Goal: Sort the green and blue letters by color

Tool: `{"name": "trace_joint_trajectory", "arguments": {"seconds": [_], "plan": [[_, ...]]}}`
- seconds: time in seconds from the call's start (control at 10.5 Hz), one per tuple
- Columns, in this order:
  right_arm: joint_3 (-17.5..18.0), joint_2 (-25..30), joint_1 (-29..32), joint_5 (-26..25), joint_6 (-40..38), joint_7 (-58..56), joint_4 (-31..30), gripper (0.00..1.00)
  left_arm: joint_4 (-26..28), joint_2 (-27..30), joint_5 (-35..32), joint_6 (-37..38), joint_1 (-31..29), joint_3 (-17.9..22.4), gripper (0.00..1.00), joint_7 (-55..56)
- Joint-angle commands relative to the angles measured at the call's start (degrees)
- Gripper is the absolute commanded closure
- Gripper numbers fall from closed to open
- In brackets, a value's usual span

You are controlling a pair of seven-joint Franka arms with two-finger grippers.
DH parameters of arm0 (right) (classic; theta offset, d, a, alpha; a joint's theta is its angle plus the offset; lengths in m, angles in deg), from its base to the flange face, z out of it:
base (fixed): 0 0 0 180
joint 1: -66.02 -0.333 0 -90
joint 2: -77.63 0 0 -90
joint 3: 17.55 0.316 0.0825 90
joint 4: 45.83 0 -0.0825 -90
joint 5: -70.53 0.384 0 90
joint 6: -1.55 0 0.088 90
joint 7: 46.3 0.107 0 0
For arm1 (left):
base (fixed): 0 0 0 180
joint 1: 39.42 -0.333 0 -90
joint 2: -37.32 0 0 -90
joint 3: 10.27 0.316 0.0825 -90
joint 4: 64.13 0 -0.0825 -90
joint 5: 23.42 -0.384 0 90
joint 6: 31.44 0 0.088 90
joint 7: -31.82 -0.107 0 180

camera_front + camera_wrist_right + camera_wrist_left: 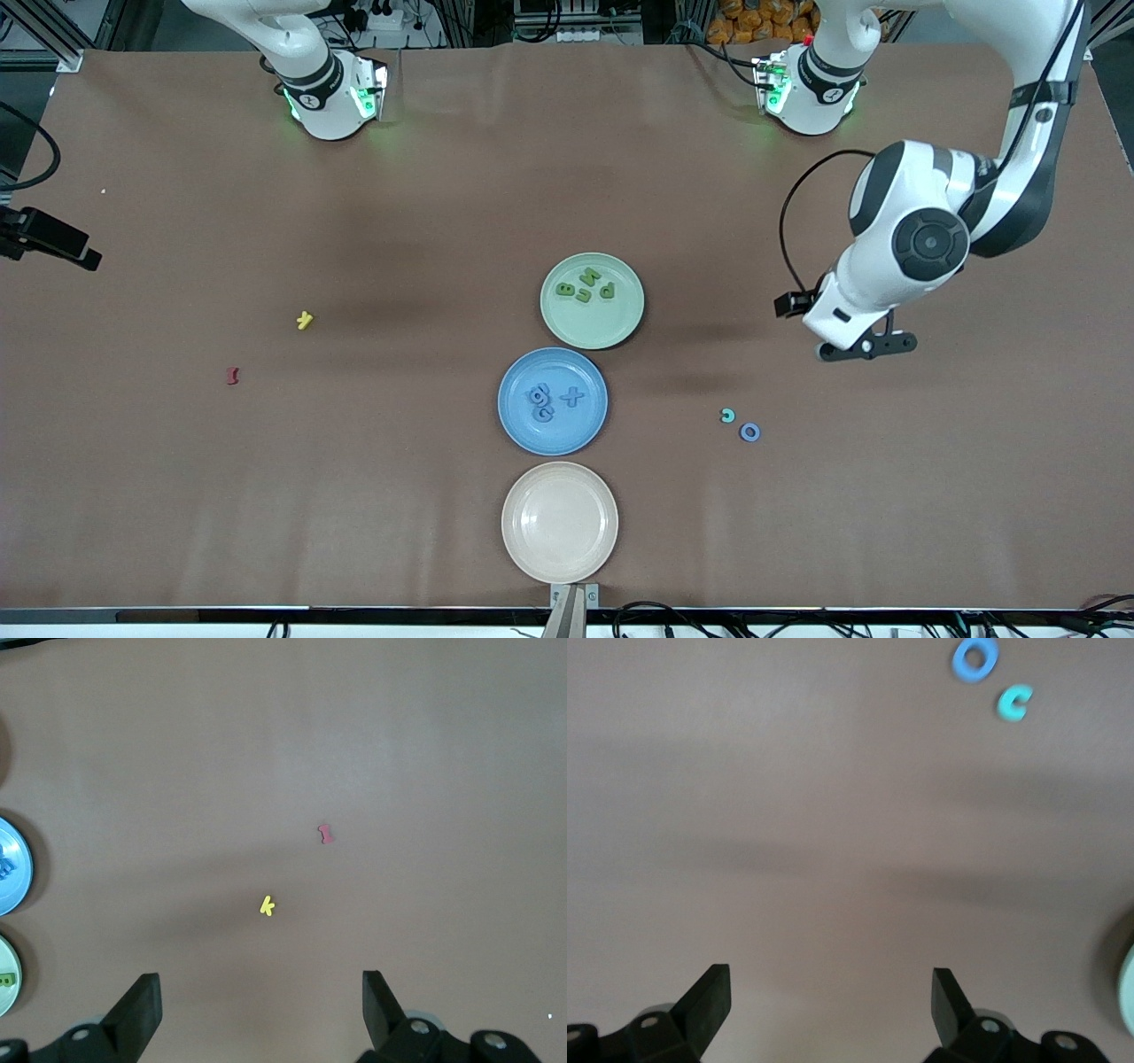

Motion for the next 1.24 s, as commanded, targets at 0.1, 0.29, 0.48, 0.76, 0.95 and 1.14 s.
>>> {"name": "trace_joint_trajectory", "arguments": {"seconds": [0.1,0.29,0.48,0.76,0.95,1.14], "plan": [[-0.15,0.32,-0.15,0.43,-1.02,-0.54,-0.12,0.0,14.83,11.76,3.03,-4.99,0.57,0.1,0.0,-2.4],[-0.15,0.5,-0.15,0.43,-0.5,-0.45,-0.03,0.0,16.37,14.76,3.2,-7.29,0.4,0.27,0.0,-4.67],[-0.15,0.58,-0.24,0.6,-0.23,-0.19,0.06,0.0,14.18,17.57,3.38,-6.77,0.66,3.16,0.0,-7.67],[-0.06,0.76,0.11,0.69,-0.4,-0.54,0.06,0.0,6.2,18.64,5.13,-4.41,0.66,4.58,0.0,-7.5],[0.37,0.85,0.2,0.6,-0.84,-0.54,0.15,0.0,1.09,18.2,4.79,-2.38,0.83,4.58,0.0,-7.67],[0.82,1.02,0.2,0.52,-1.02,-0.54,0.15,0.0,-3.74,17.94,5.48,3.57,0.66,4.58,0.0,-8.02]]}}
